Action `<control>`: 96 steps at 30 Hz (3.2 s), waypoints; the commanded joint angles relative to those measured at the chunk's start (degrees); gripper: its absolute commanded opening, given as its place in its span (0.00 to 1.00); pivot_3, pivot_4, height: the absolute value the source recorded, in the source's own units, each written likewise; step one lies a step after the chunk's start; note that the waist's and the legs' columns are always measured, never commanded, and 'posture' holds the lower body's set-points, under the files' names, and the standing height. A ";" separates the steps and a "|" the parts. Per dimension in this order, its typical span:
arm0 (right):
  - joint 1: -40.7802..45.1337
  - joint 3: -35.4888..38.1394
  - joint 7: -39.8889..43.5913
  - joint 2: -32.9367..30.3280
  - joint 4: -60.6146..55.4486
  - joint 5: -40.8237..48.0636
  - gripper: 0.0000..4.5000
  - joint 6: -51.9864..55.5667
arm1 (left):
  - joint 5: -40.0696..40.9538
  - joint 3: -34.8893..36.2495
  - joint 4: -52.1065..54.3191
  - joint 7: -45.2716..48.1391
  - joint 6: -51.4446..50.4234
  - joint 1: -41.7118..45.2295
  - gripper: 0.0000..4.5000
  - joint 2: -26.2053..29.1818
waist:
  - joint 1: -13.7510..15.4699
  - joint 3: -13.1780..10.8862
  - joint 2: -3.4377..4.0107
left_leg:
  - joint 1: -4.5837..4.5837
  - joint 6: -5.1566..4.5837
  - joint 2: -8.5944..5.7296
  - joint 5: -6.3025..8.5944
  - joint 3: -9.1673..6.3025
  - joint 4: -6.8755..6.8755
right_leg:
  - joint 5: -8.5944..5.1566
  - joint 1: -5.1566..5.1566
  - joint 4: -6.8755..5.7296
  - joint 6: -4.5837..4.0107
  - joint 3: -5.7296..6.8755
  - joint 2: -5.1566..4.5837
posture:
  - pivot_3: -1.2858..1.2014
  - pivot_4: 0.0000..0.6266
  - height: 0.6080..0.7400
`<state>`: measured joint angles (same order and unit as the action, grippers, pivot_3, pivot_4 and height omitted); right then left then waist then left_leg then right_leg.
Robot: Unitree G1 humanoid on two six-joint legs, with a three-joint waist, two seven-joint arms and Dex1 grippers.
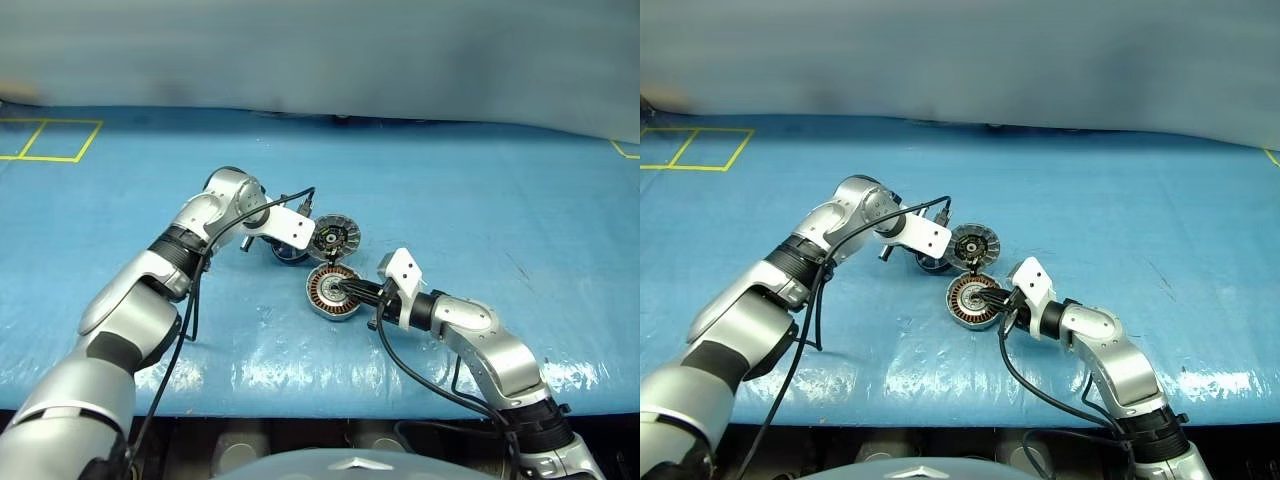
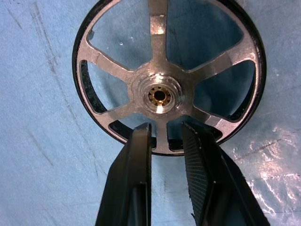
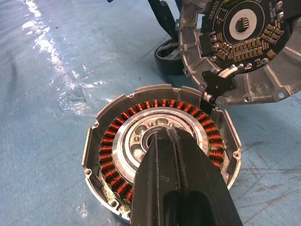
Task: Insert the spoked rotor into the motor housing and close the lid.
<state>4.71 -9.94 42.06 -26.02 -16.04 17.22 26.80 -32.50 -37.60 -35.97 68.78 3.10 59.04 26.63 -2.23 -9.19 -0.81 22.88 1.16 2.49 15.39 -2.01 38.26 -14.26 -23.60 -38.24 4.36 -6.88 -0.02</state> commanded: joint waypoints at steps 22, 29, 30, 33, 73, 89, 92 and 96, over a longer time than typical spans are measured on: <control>-1.22 3.46 -1.87 3.26 -0.86 2.39 0.00 -2.36 | 17.24 19.11 23.10 -1.13 0.39 -22.22 0.01 17.43 | 0.07 0.00 0.01 | -0.08 0.01 0.02 -0.01 0.01 0.15 | -0.01 -0.02 -0.34 -0.02 0.00 -0.02 | 0.52 0.24 1.00; -2.77 4.17 -1.18 4.47 0.36 3.37 0.00 -4.78 | 35.46 28.25 33.46 0.60 -3.66 -34.27 0.01 14.99 | 0.06 0.00 0.01 | -0.08 0.01 0.03 0.00 0.02 0.50 | -0.02 0.02 -0.58 -0.02 0.00 -0.03 | 0.52 0.24 1.00; -3.09 4.46 -0.91 4.56 0.60 3.70 0.00 -5.29 | 37.07 28.79 35.01 1.02 -4.74 -35.78 0.01 15.11 | 0.03 0.00 0.01 | -0.08 0.01 0.04 0.00 0.01 0.54 | -0.01 0.02 -0.60 -0.02 0.00 -0.02 | 0.52 0.24 1.00; -4.10 5.77 0.18 4.76 1.74 4.87 0.00 -7.04 | 42.01 29.79 38.72 2.29 -8.54 -39.56 0.01 15.18 | -0.04 0.00 0.01 | -0.16 0.01 0.06 0.00 0.01 0.59 | -0.02 0.09 -0.64 -0.01 -0.01 0.02 | 0.52 0.24 1.00; -10.83 8.45 1.81 4.90 7.52 5.13 0.00 -16.09 | 32.74 14.12 22.08 2.96 -6.51 -21.25 0.01 1.86 | -0.16 0.01 0.02 | -0.25 0.00 0.07 0.00 0.02 0.75 | 0.01 0.21 -0.62 0.15 -0.10 0.12 | 0.52 0.24 1.00; -10.47 8.40 0.98 5.24 8.20 3.97 0.00 -16.89 | 29.97 14.24 18.86 1.78 -3.88 -19.85 0.25 0.36 | -0.06 0.01 0.02 | -0.24 0.00 0.07 0.00 0.02 0.74 | -0.03 0.21 -0.61 0.20 -0.10 0.12 | 0.52 0.24 1.00; -10.42 8.45 0.90 5.32 8.24 3.83 0.00 -16.86 | 30.18 14.40 18.80 1.66 -3.19 -19.88 0.25 0.24 | -0.07 0.01 0.02 | -0.24 0.00 0.07 0.00 0.02 0.74 | -0.03 0.21 -0.60 0.21 -0.11 0.12 | 0.52 0.24 1.00; -10.39 8.46 0.69 5.39 8.20 3.62 0.00 -16.87 | 30.40 15.07 18.51 0.16 -1.17 -20.10 0.25 -0.17 | -0.04 0.01 0.02 | -0.24 0.00 0.07 0.00 0.02 0.74 | -0.03 0.21 -0.60 0.21 -0.11 0.12 | 0.52 0.24 1.00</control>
<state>-5.89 -1.76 42.61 -20.70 -7.11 20.62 10.59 -2.26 -23.73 -17.78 69.82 0.66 38.24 26.92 -2.27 -9.18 -0.79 22.65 1.17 2.56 15.39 -1.99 39.00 -14.29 -23.39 -38.84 4.57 -6.98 0.10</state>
